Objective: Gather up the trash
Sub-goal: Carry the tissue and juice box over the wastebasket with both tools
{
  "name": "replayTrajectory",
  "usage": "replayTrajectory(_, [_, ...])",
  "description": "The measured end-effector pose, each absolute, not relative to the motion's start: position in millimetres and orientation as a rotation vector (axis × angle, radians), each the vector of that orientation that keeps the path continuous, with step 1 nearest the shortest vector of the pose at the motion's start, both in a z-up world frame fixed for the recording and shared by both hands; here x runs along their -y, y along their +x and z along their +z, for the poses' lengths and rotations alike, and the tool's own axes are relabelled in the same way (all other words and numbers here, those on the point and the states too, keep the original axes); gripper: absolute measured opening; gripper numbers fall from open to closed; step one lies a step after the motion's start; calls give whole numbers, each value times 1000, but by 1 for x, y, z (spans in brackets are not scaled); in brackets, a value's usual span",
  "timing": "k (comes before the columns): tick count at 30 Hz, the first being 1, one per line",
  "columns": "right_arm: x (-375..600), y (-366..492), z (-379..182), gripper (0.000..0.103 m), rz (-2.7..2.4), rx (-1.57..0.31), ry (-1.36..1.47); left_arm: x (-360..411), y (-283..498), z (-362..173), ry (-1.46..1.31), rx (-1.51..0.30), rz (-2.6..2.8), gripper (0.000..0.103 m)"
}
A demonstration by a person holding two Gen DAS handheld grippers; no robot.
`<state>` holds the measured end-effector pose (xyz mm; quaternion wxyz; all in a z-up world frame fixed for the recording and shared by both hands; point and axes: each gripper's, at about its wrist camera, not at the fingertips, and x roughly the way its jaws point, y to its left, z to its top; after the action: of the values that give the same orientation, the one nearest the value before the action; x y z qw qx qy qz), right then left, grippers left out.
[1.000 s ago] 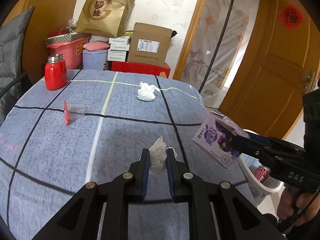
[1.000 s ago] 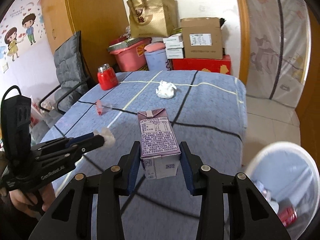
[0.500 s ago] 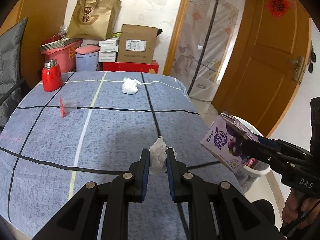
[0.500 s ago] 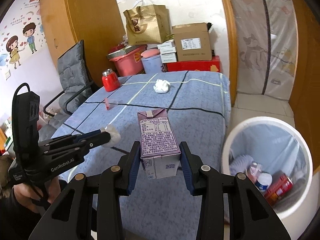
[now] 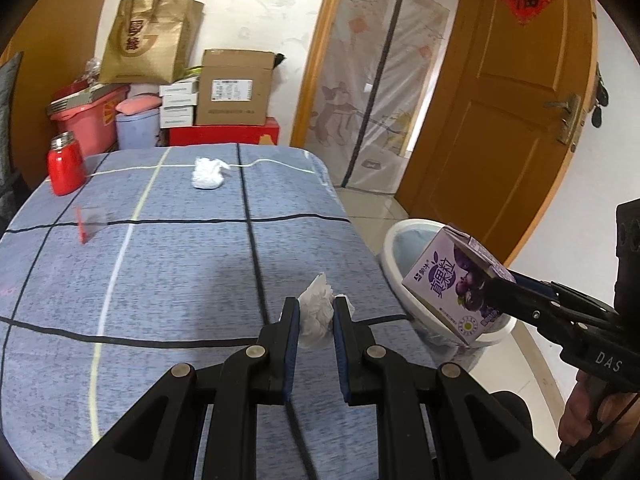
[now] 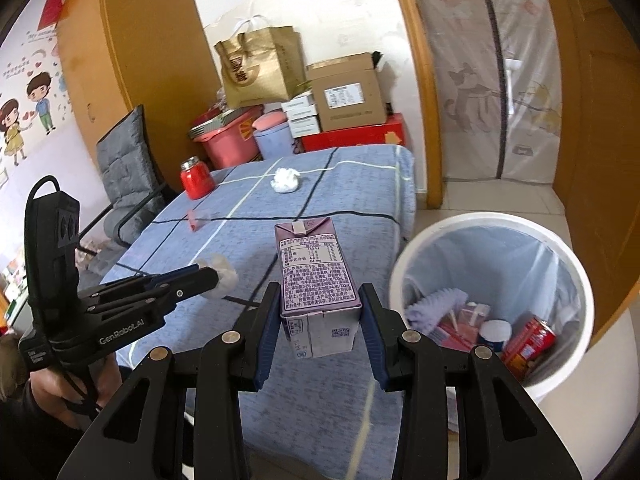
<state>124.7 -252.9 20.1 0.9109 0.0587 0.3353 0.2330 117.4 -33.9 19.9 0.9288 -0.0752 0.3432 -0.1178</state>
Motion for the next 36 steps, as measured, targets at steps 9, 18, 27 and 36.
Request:
replayTrajectory(9, [306, 125, 19, 40, 362, -679, 177, 76, 133, 21, -118, -713, -335, 17])
replayTrajectory(18, [352, 124, 11, 40, 256, -684, 227, 120, 155, 22, -84, -713, -428, 17])
replayTrajectory(27, [376, 135, -2, 40, 201, -706, 256, 158, 174, 15, -51, -726, -502, 17])
replayTrajectory(36, [386, 149, -19, 40, 174, -742, 260, 185, 195, -1, -35, -763, -558, 17])
